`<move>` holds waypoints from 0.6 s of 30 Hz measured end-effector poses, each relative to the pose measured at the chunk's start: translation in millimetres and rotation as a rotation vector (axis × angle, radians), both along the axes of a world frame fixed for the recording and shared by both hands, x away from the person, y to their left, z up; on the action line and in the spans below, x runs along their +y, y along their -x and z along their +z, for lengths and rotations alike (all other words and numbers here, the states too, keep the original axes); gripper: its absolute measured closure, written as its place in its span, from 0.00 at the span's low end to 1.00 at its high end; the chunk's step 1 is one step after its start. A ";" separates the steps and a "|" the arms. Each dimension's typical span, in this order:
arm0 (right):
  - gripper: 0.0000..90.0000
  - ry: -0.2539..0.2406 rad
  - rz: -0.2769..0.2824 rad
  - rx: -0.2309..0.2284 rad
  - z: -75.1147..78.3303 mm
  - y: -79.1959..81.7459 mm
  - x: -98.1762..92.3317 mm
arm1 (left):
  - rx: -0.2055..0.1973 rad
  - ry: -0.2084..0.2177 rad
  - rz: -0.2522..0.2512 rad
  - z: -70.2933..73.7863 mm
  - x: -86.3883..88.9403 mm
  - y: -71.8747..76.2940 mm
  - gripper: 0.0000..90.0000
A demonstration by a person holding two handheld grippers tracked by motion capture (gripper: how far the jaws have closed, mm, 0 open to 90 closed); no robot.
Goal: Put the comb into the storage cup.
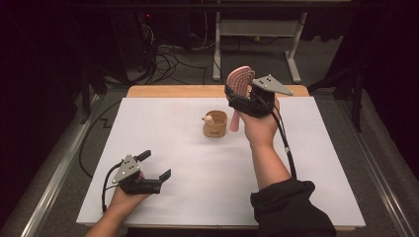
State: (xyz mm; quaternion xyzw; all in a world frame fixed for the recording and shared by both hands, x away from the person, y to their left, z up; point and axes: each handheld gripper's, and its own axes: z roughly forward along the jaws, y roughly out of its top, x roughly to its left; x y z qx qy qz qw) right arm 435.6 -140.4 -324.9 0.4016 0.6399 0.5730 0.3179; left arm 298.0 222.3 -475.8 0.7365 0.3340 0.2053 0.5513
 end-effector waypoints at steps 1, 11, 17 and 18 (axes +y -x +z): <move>0.23 0.001 -0.002 -0.001 0.8 -0.1 0.1 | 0.001 0.002 -0.005 -0.4 -0.7 -0.1 0.00; 0.23 -0.010 -0.011 -0.022 10.9 -2.1 -0.8 | -0.005 -0.001 0.001 -0.8 -1.2 -0.3 0.00; 0.23 -0.010 -0.011 -0.025 15.4 -5.1 2.0 | -0.009 -0.002 -0.003 -0.4 -1.5 0.4 0.00; 0.23 -0.006 -0.010 -0.028 16.6 -5.6 3.7 | -0.010 -0.001 -0.002 -0.3 -1.3 0.4 0.00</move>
